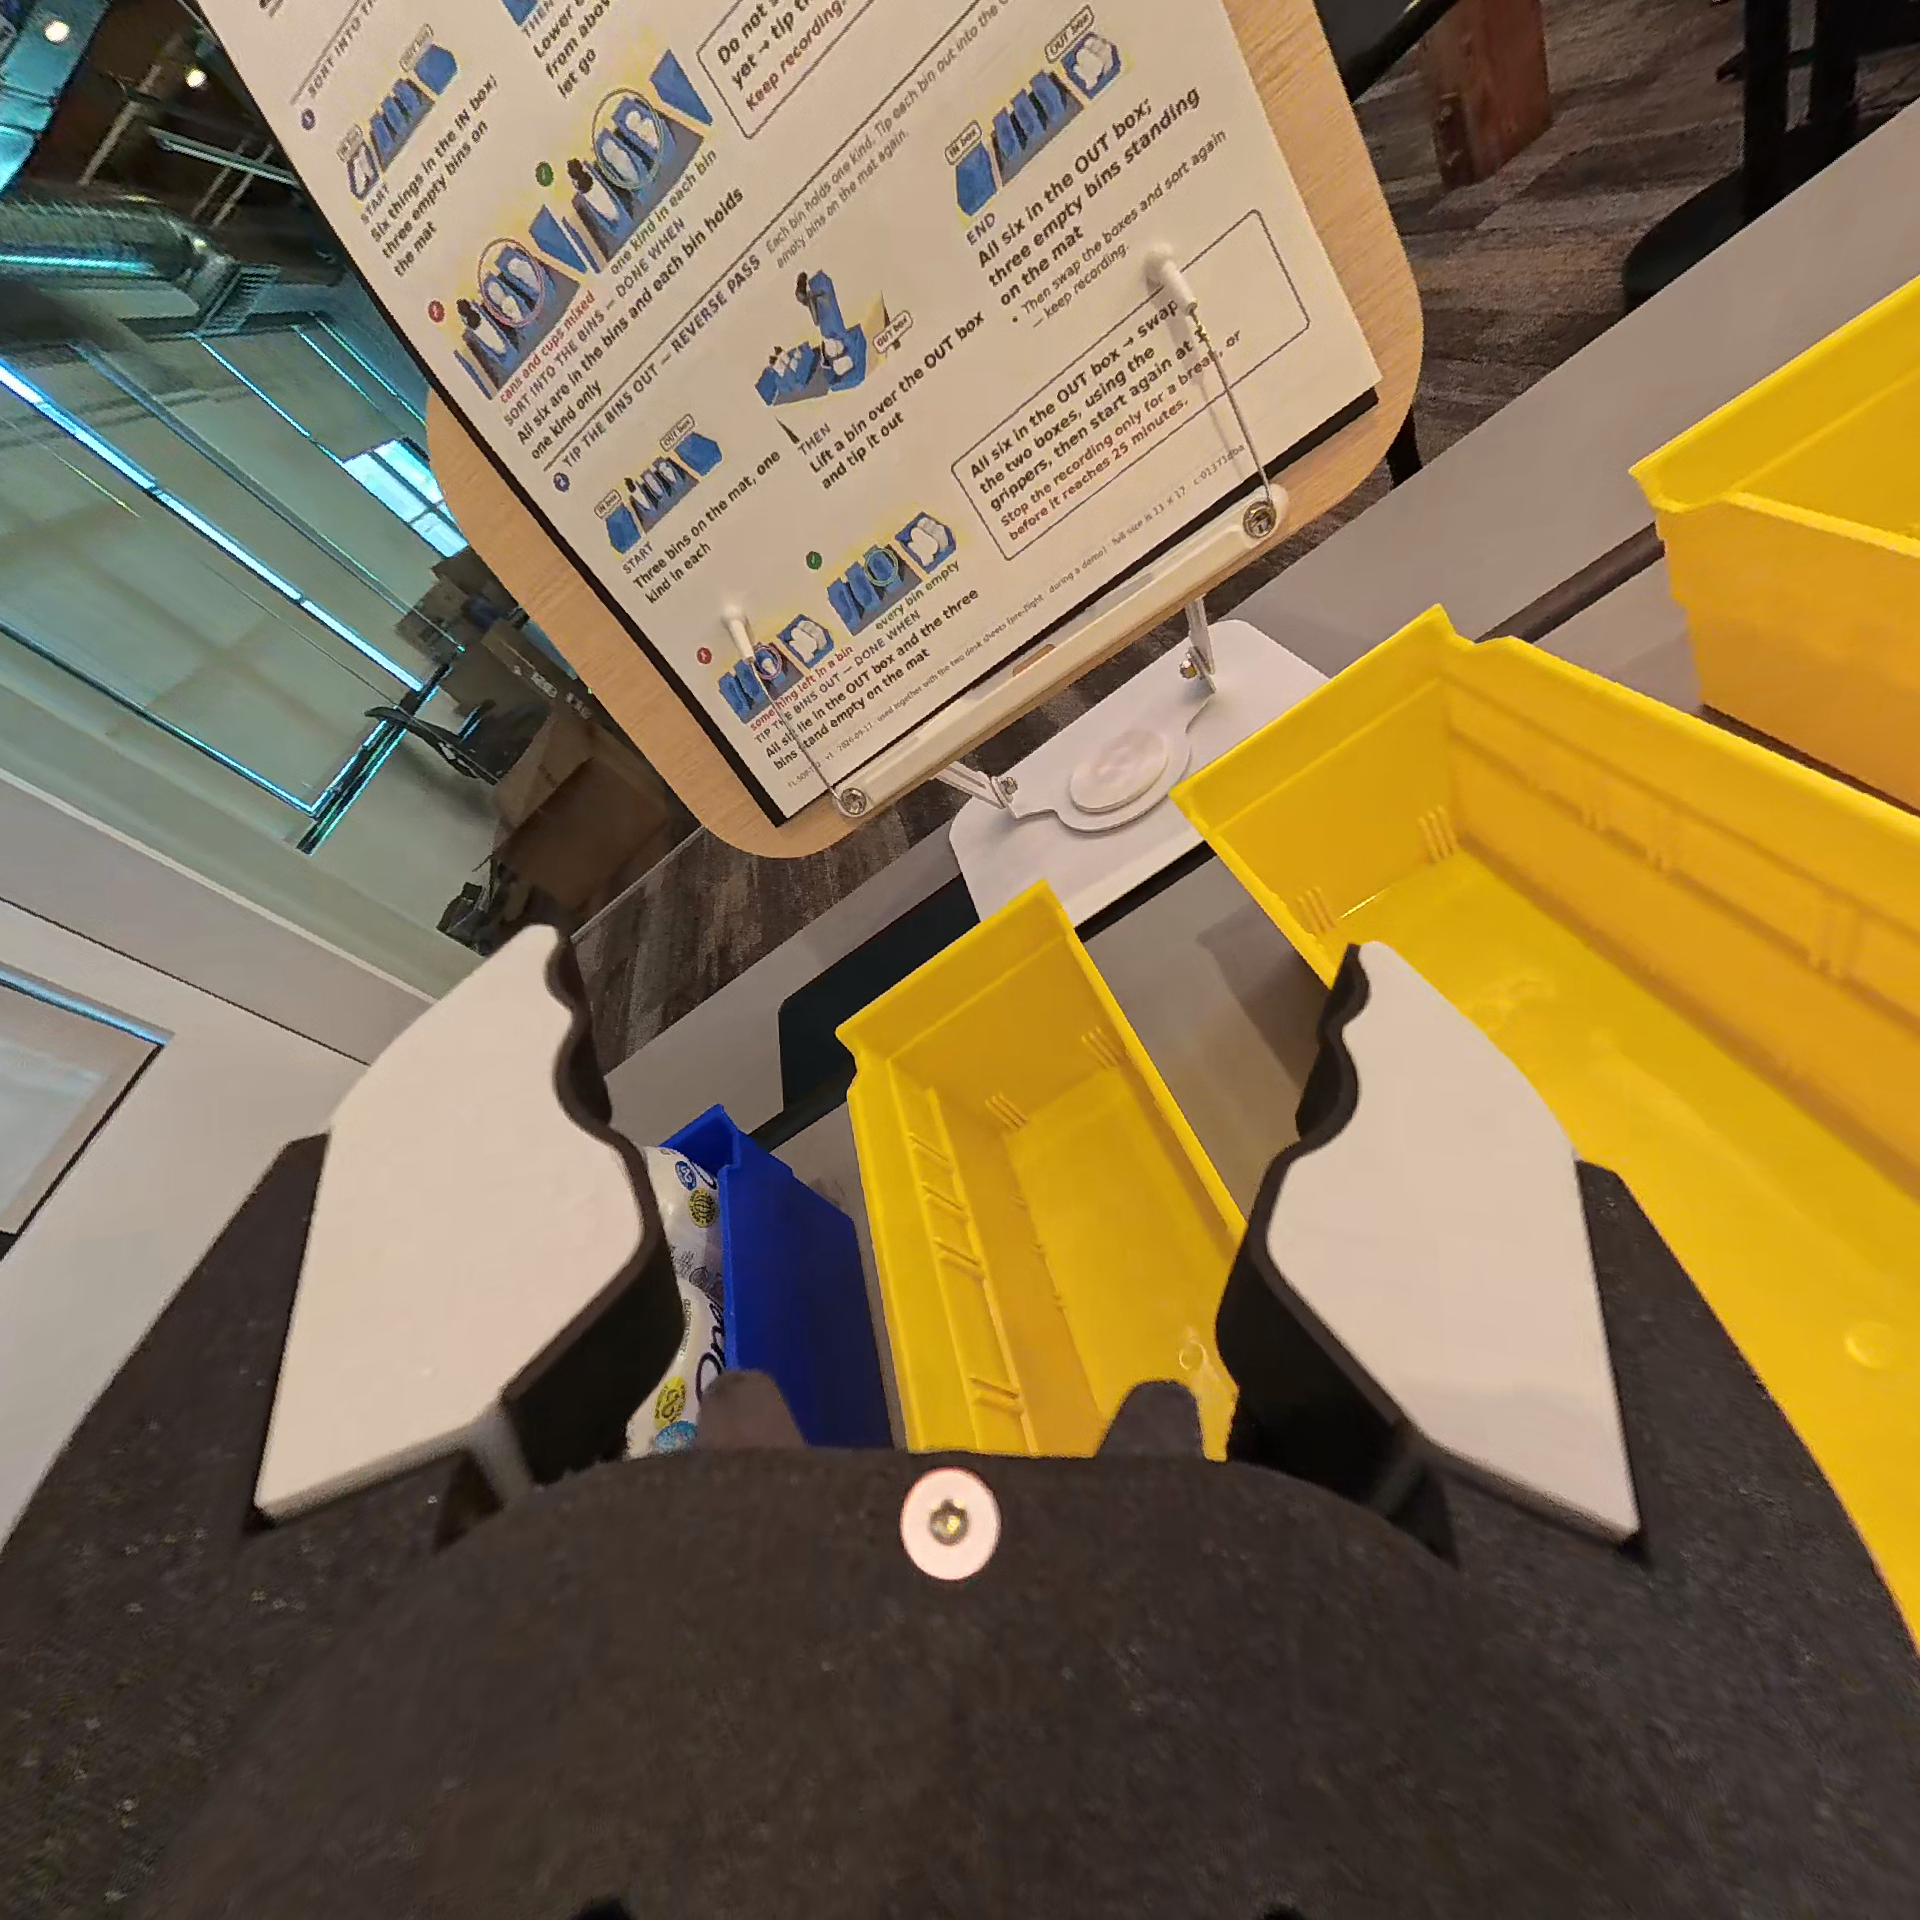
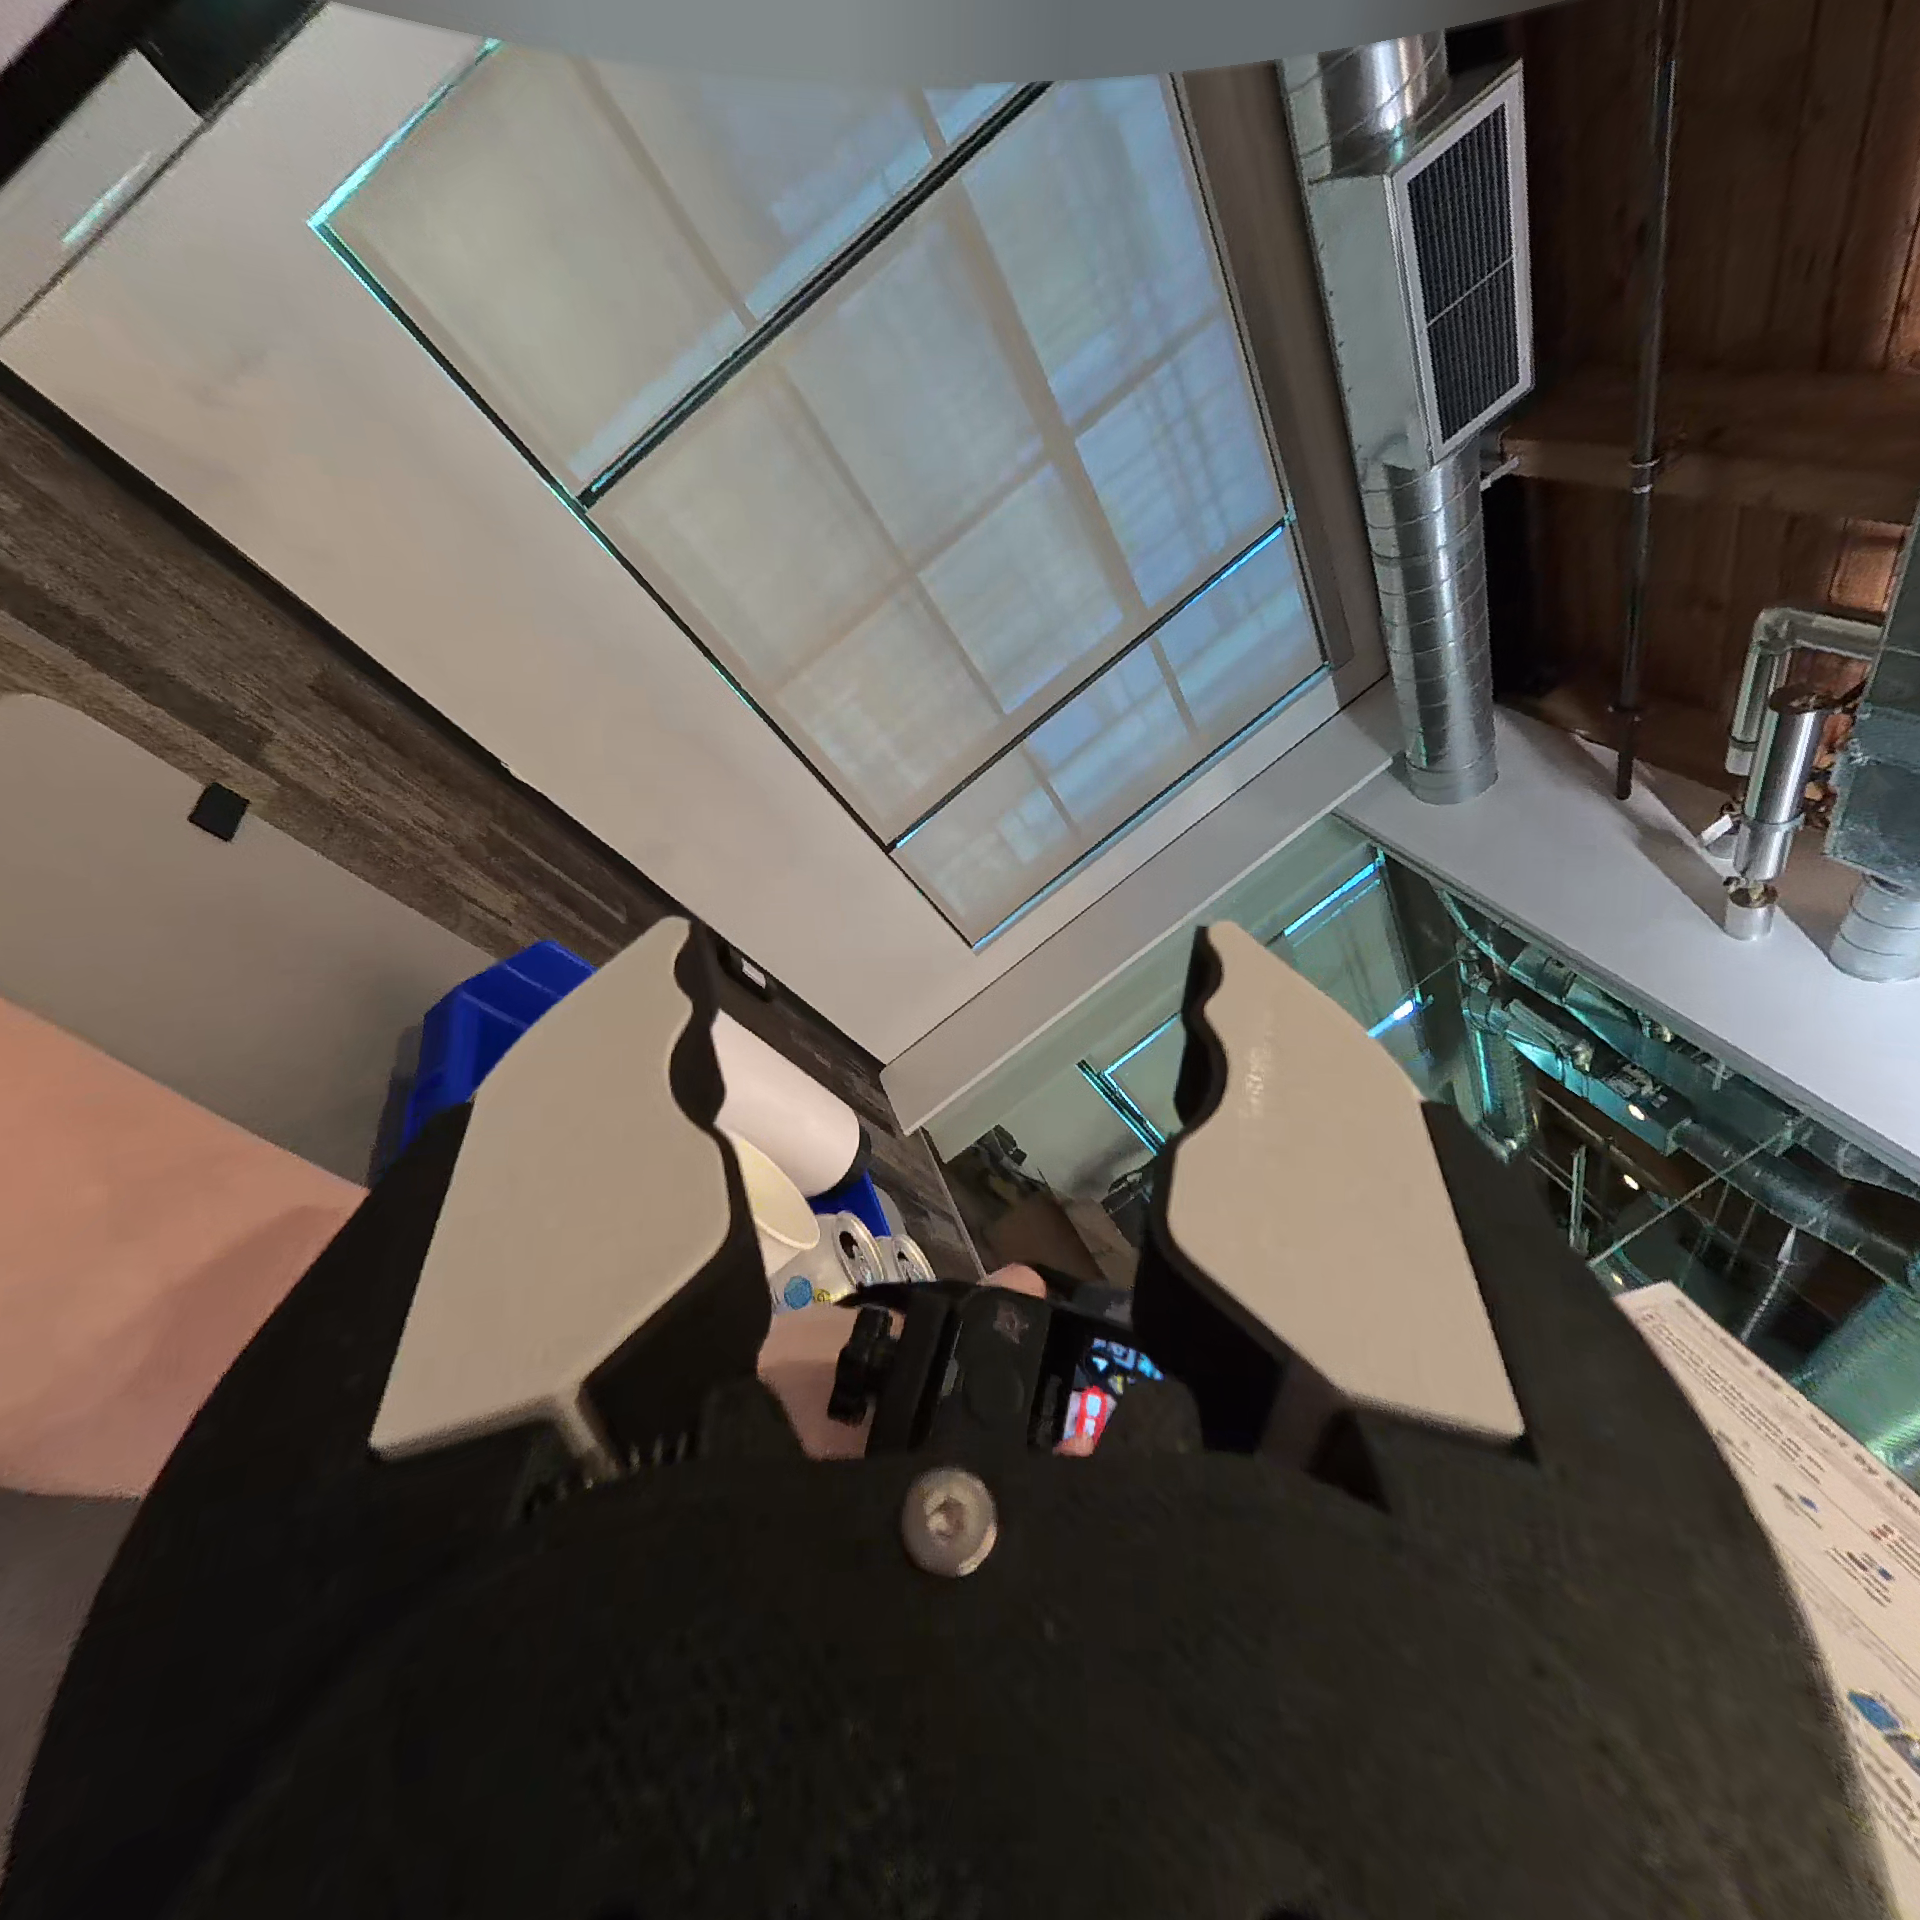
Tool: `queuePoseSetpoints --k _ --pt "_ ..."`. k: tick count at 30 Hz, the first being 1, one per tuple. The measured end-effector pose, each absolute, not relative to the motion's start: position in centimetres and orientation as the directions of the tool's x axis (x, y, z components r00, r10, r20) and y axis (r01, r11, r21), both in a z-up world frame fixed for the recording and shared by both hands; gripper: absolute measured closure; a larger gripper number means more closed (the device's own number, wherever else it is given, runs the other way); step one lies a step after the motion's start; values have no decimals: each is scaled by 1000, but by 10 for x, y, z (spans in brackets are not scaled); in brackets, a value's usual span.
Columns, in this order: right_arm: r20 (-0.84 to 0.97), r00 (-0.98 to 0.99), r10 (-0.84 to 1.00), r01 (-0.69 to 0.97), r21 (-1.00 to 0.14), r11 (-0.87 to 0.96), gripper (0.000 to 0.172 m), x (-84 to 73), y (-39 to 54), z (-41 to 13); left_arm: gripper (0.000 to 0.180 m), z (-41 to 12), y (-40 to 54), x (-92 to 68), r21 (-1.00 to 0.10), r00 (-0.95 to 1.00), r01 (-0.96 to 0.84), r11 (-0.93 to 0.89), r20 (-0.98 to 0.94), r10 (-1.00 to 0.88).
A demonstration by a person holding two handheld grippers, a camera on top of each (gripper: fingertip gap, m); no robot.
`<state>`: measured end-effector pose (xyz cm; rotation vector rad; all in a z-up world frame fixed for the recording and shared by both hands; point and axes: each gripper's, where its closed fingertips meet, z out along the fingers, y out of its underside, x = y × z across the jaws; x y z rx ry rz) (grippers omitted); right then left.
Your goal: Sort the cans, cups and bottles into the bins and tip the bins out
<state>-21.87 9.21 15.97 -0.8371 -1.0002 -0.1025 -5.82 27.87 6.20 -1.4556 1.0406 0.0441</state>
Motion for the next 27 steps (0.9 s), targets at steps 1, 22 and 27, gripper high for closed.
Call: queuePoseSetpoints --k 1,22,27 --pt "773 562 294 444 -582 681 84 -218 96 158 50 61 278 -58 -775 584 -602 193 -592 -555" --pt "564 818 112 430 -730 531 85 -67 107 206 52 97 279 -79 -882 652 -437 178 -447 -612" --pt "433 901 18 396 -840 370 85 19 138 188 52 113 267 -77 -909 647 -365 202 -403 -647"
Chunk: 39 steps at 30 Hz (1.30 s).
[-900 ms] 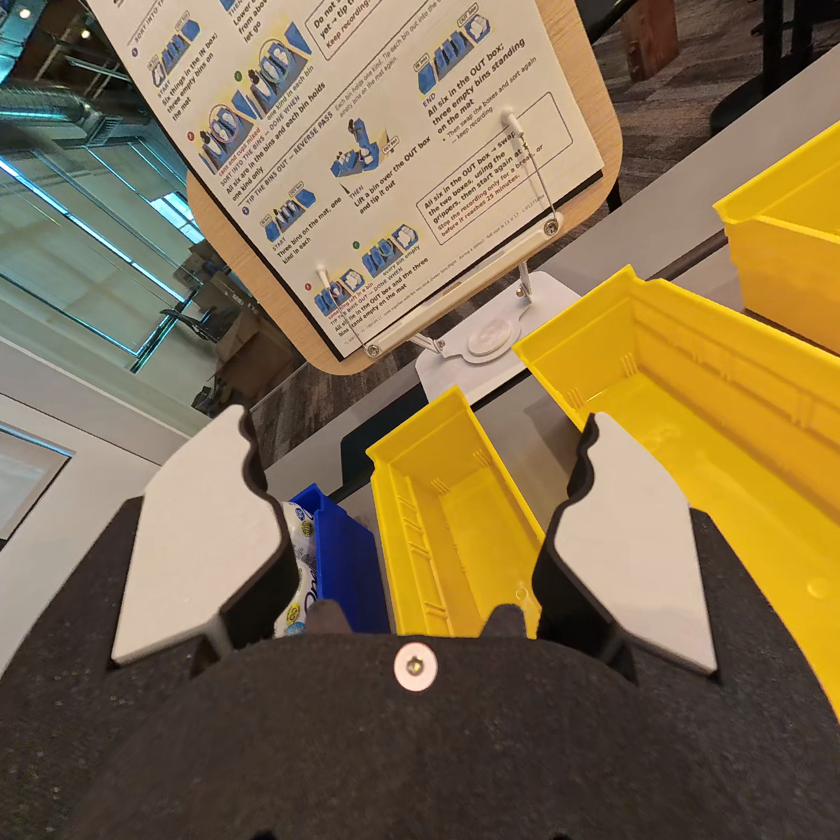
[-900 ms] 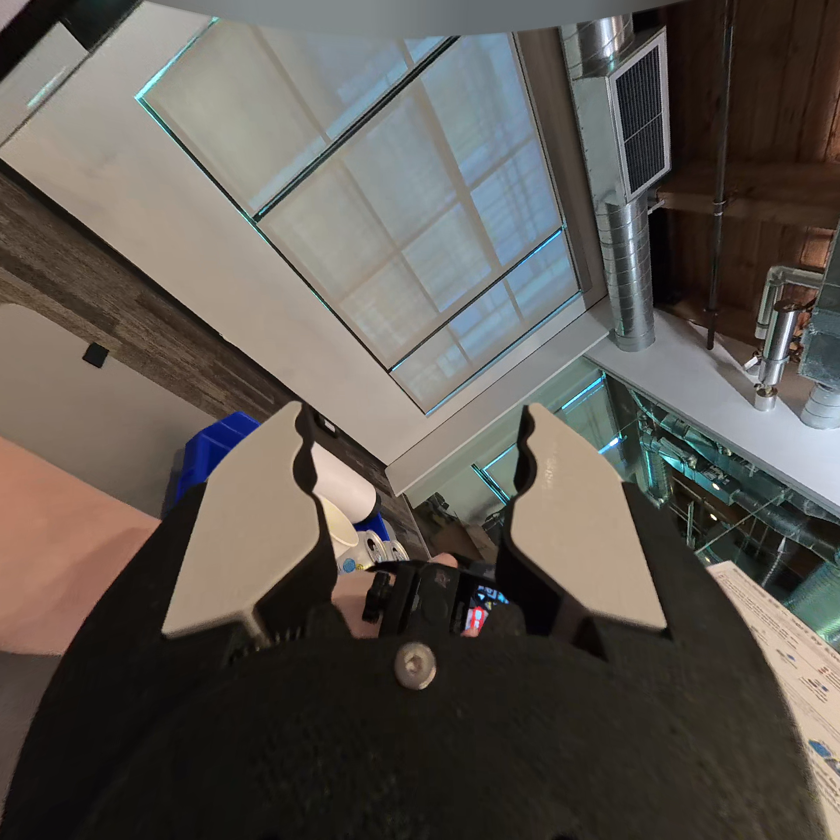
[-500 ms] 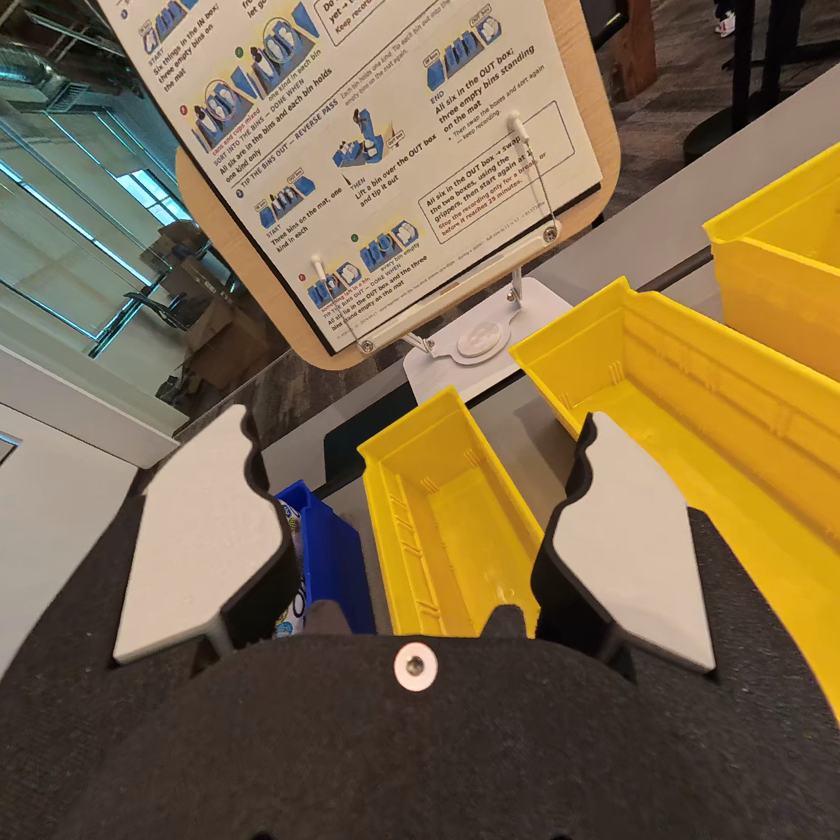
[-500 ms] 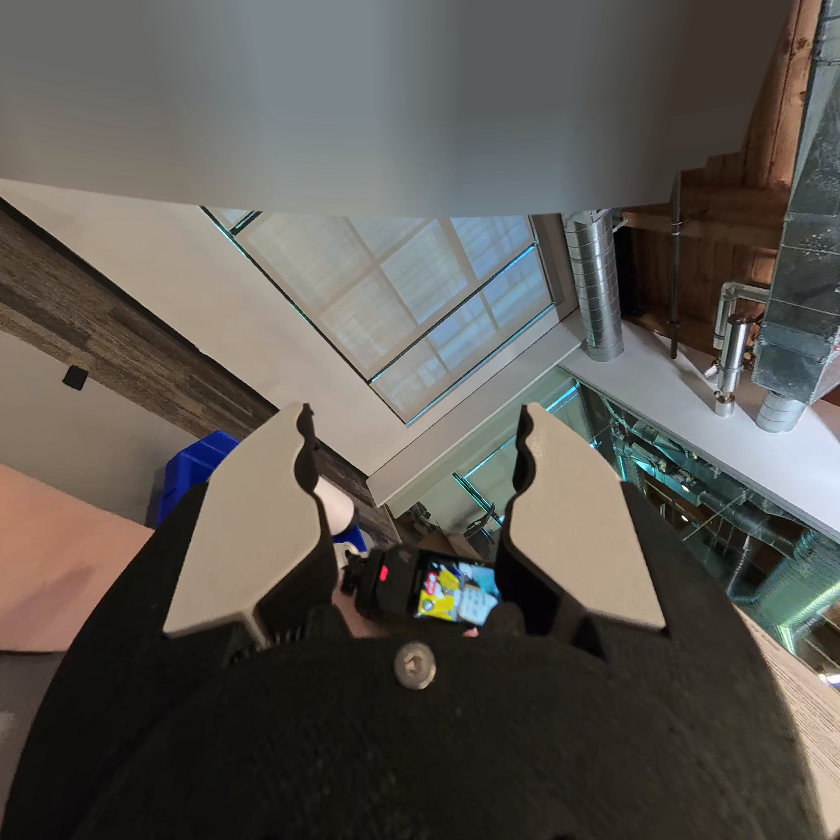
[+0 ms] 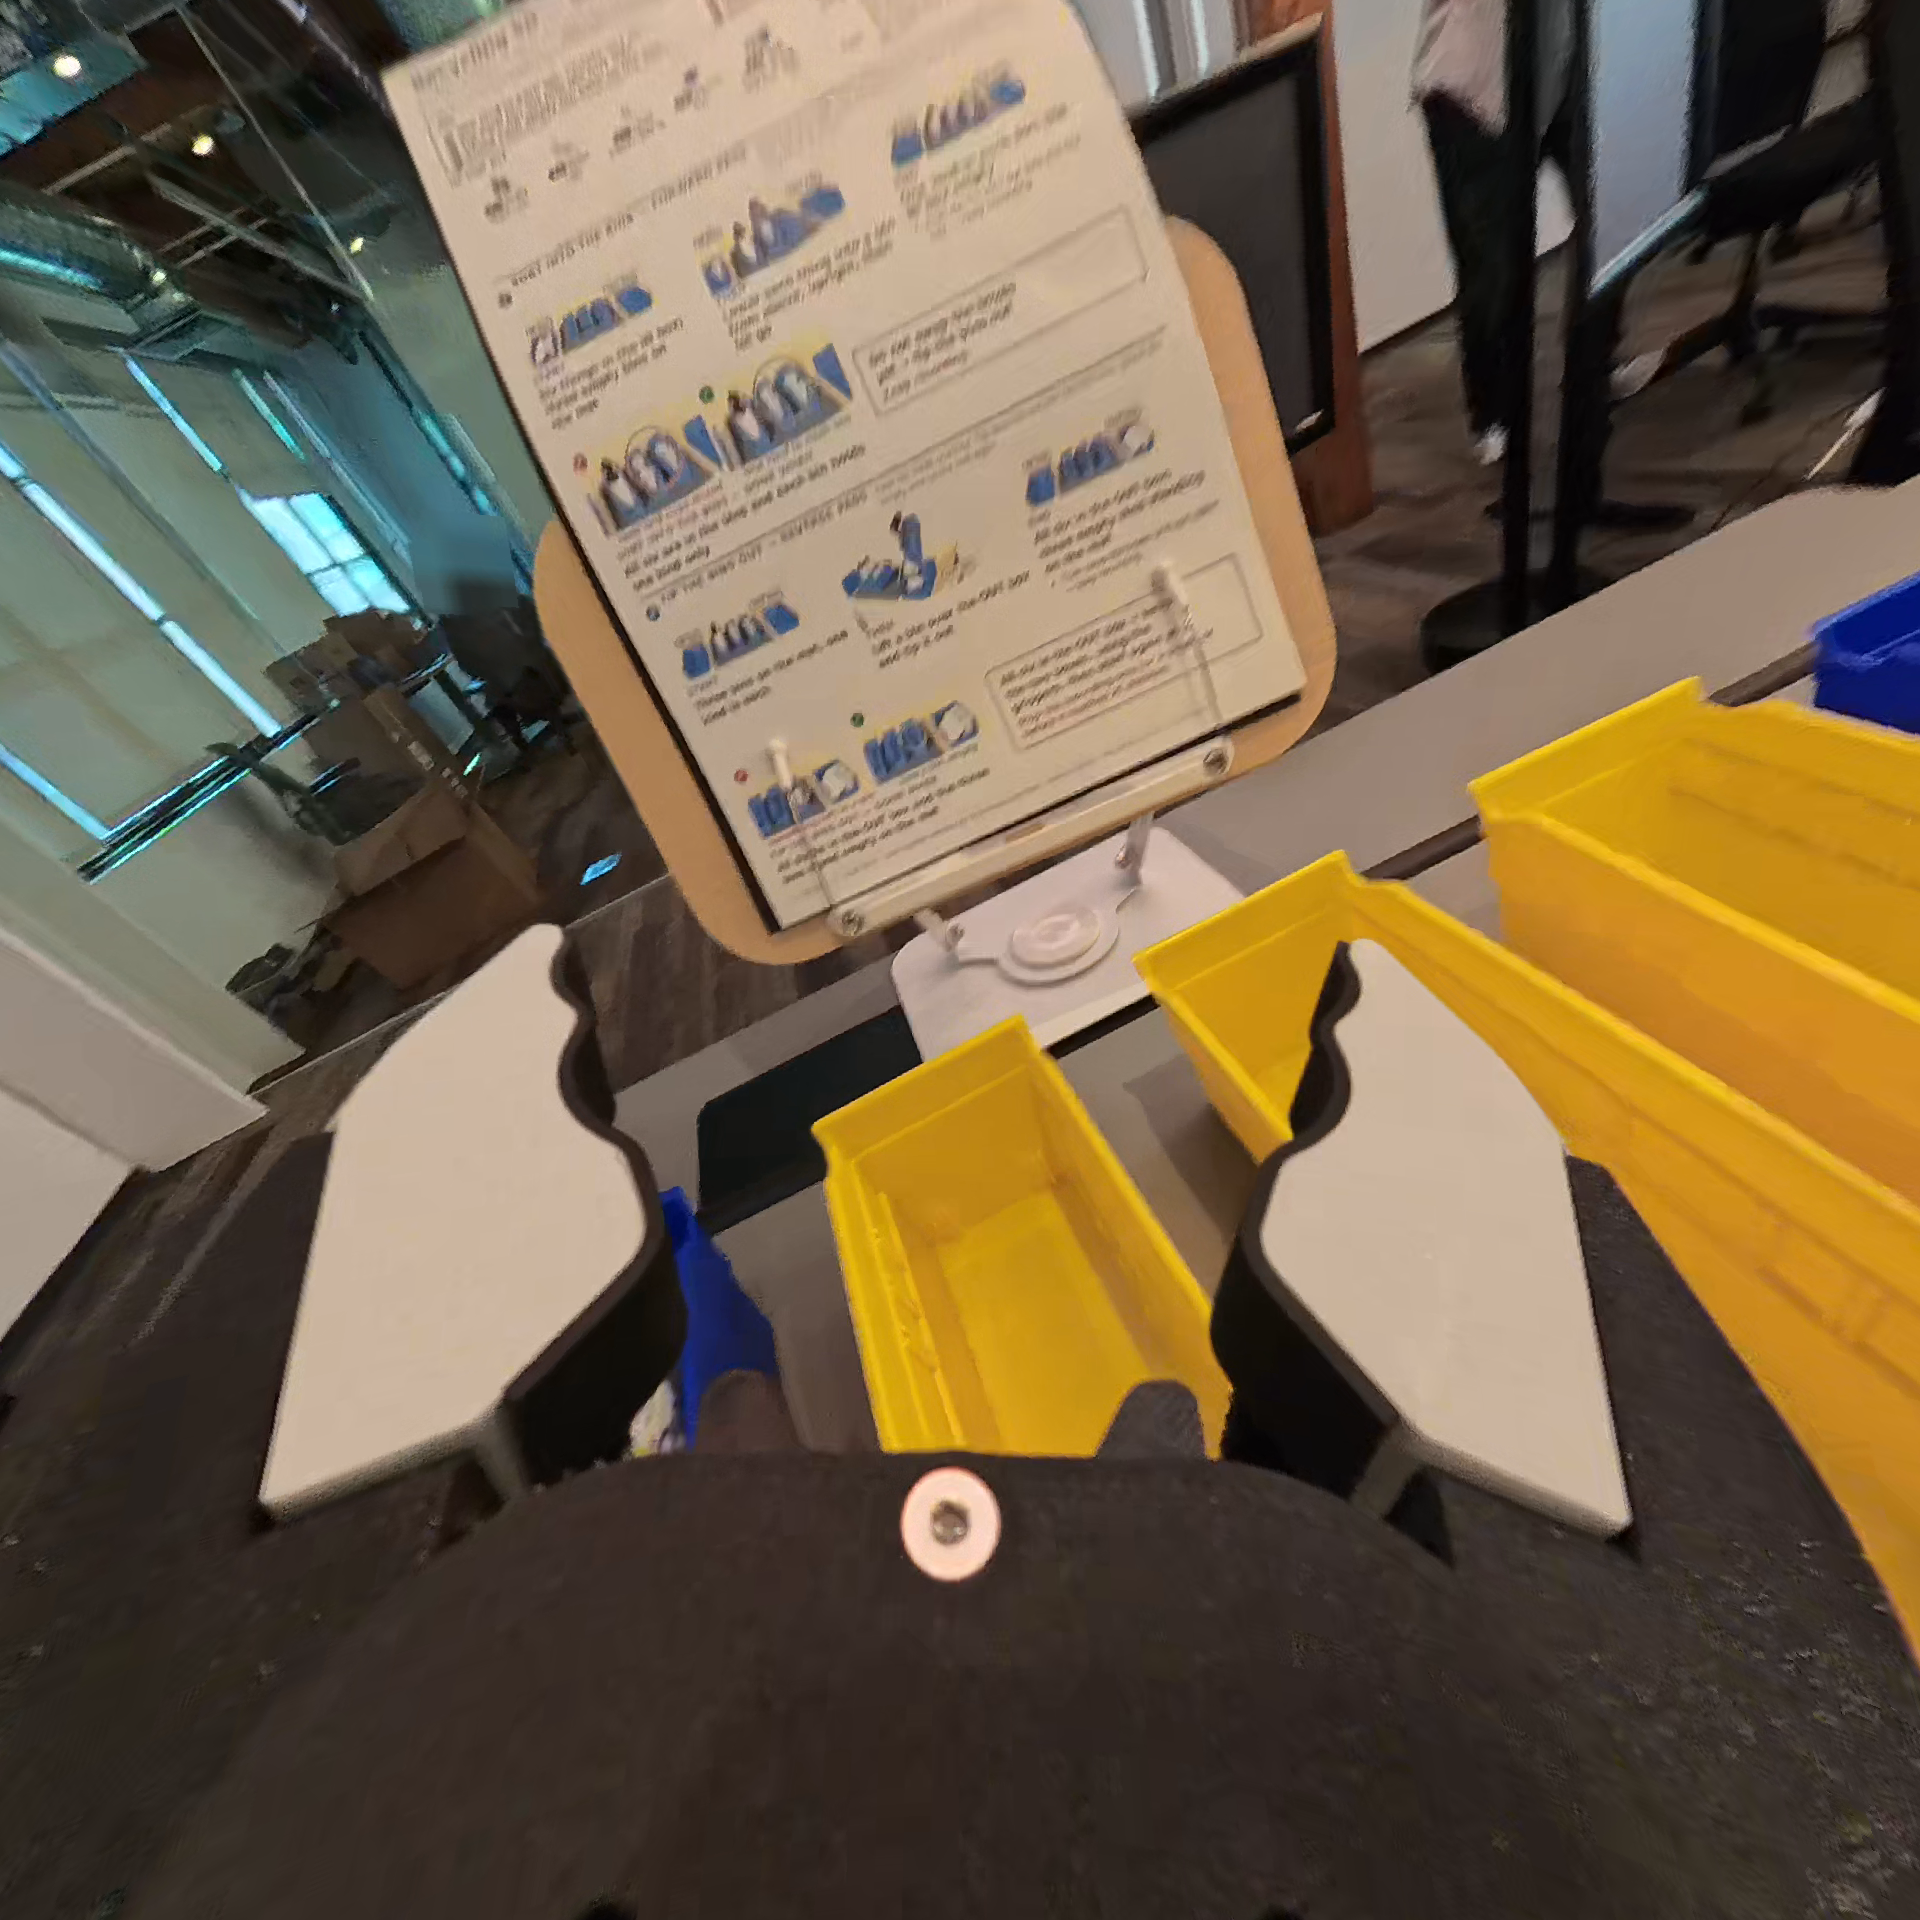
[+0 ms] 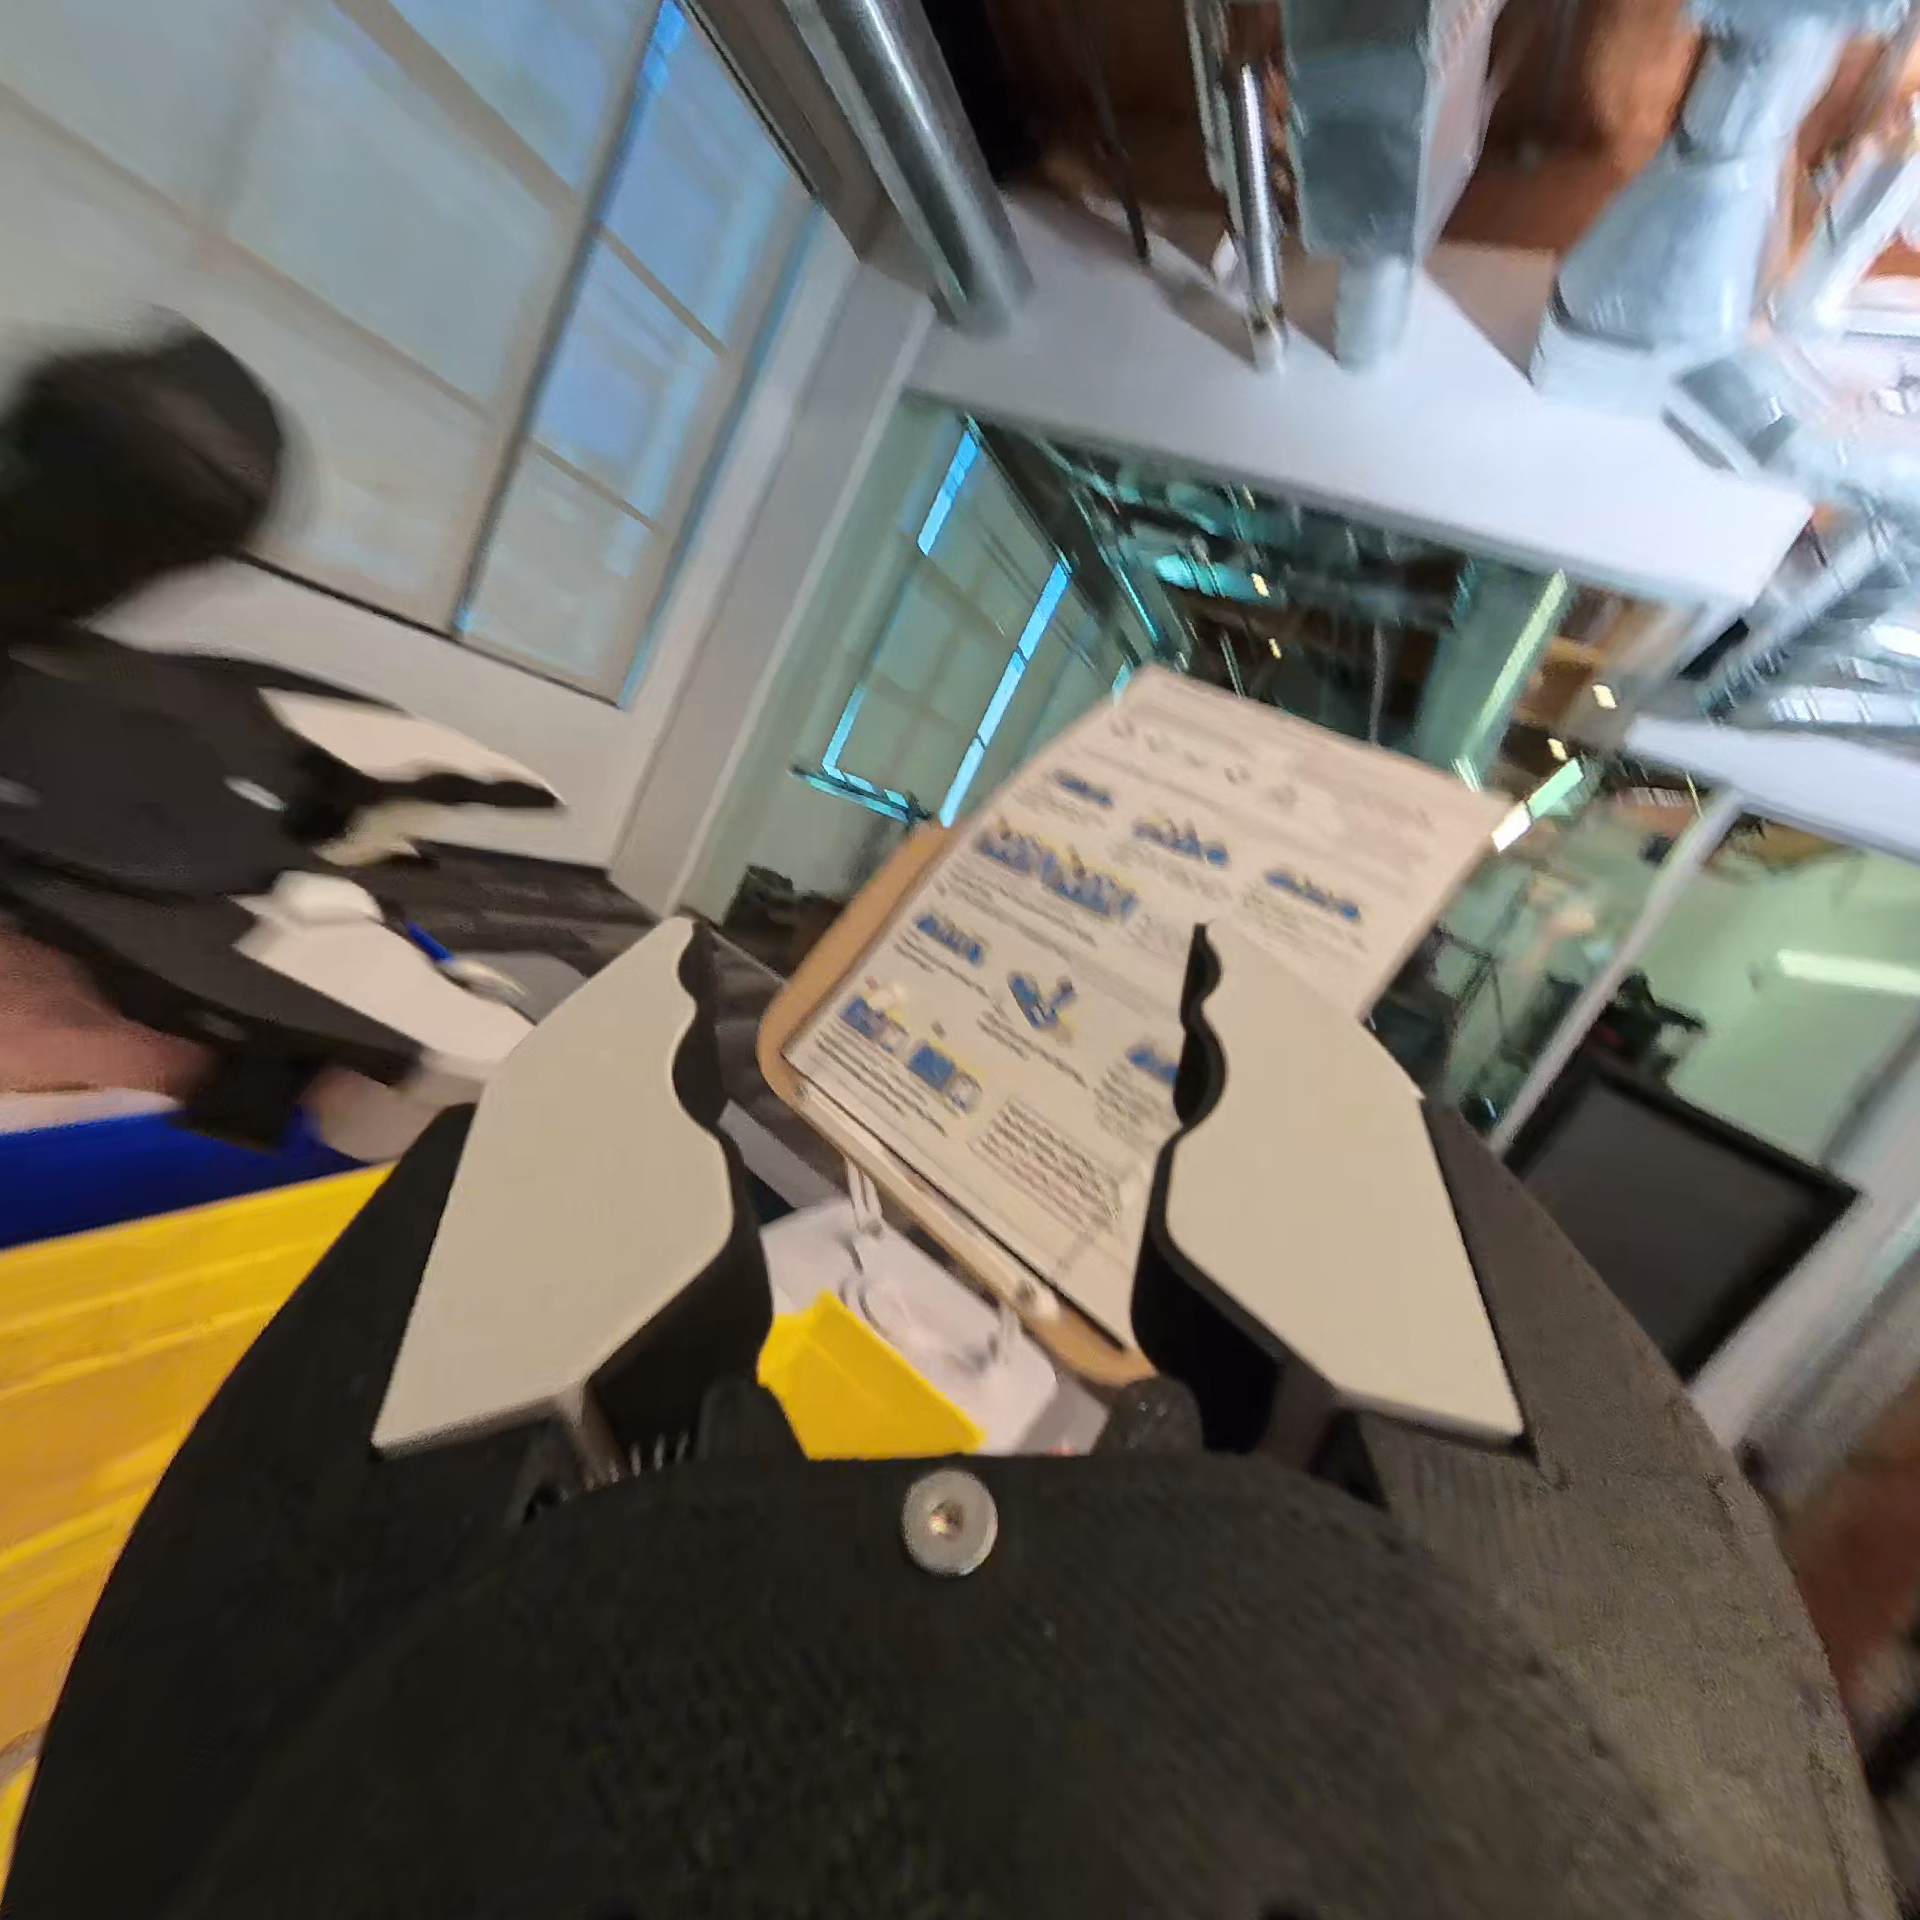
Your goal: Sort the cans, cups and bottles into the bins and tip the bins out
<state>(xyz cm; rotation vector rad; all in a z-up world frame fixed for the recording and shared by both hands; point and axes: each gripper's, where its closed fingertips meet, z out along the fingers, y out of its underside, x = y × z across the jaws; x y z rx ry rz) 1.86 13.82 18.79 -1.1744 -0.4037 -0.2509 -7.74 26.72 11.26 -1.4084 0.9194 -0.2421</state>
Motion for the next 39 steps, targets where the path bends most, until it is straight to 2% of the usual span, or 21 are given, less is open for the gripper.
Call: queuePoseSetpoints --k 3,6,10,14,20,28,39 --pt "401 912 -87 409 -904 127 85 70 166 153 53 141 235 -68 -947 579 -171 271 -319 -750" --pt "537 825 -174 513 -842 -166 84 97 187 112 55 188 165 -66 -915 399 214 341 -237 -886" --pt "660 736 -149 580 -729 -364 83 90 206 81 54 224 69 -90 -726 203 567 389 -334 -920" --pt "751 652 -104 635 -616 -466 83 67 215 64 57 226 0 -114 -535 176 706 463 -501 -847" --pt "801 598 -28 691 -533 -489 83 31 223 49 59 206 -44 -114 -364 254 725 585 -648 -718" --pt "829 559 28 703 -456 -546 83 20 225 31 60 201 -28 -100 -446 226 681 581 -626 -746" --pt "829 558 22 703 -458 -544 83 20 223 34 61 198 -8 -85 -506 238 605 615 -621 -746"
